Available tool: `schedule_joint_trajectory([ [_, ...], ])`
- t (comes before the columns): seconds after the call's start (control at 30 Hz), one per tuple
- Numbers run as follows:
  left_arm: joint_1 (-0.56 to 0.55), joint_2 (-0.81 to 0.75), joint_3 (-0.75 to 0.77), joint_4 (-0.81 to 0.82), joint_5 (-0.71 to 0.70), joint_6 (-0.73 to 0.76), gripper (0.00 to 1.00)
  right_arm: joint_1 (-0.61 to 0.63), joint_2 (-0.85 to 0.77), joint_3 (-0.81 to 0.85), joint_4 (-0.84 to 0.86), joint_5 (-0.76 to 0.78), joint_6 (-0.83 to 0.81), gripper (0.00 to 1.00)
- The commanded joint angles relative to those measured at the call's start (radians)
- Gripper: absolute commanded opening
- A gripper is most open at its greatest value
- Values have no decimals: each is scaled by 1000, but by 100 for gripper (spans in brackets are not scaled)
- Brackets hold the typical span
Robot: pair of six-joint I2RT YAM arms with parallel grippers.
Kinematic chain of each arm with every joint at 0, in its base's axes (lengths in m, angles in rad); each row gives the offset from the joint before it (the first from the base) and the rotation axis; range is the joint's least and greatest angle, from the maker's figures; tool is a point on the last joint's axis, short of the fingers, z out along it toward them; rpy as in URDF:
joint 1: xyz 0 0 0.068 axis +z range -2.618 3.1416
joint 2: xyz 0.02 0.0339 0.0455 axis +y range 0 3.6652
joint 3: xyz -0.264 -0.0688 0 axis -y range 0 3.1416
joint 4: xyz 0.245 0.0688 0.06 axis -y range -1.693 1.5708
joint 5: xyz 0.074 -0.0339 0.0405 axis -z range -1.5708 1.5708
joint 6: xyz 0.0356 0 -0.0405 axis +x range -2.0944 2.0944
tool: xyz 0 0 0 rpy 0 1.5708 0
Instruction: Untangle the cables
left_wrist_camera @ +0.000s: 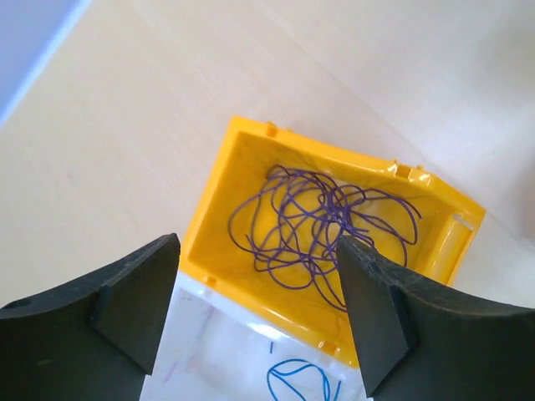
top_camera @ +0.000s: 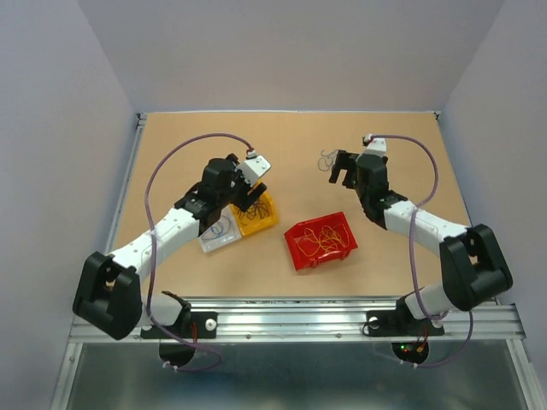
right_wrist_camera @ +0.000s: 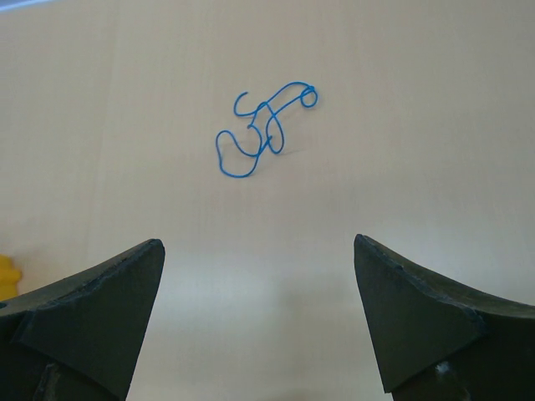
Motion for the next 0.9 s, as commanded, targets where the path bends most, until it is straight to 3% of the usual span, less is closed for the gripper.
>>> schedule_joint_trajectory([
  [0.0, 4, -148, -57, 126, 1, -16, 89, -50, 147, 196, -24, -121, 11, 100],
  [0.27, 7, -371, -198, 265, -7, -27, 96, -65, 502, 517, -138, -54, -26, 98],
  [0.6, 9, -468, -272, 319, -19, -21, 95, -93, 689, 644, -179, 34, -38, 94],
  [0.63, 9, -490, -281, 334, -12, -19, 95, -108, 735, 669, -187, -28, -37, 86],
  [0.67, 9, -493, -281, 334, -11, -19, 95, -108, 747, 669, -190, -29, -38, 86],
  [0.7, 9, -496, -286, 334, -15, -19, 95, -108, 757, 678, -195, -50, -40, 70],
  [0.8, 9, -501, -289, 339, -11, -18, 95, -110, 761, 697, -207, -80, -54, 40],
  [0.83, 9, -501, -289, 339, -10, -18, 95, -110, 754, 694, -205, -108, -60, 23],
  [0.87, 9, -499, -287, 339, -10, -16, 95, -110, 741, 683, -205, -125, -72, 13],
])
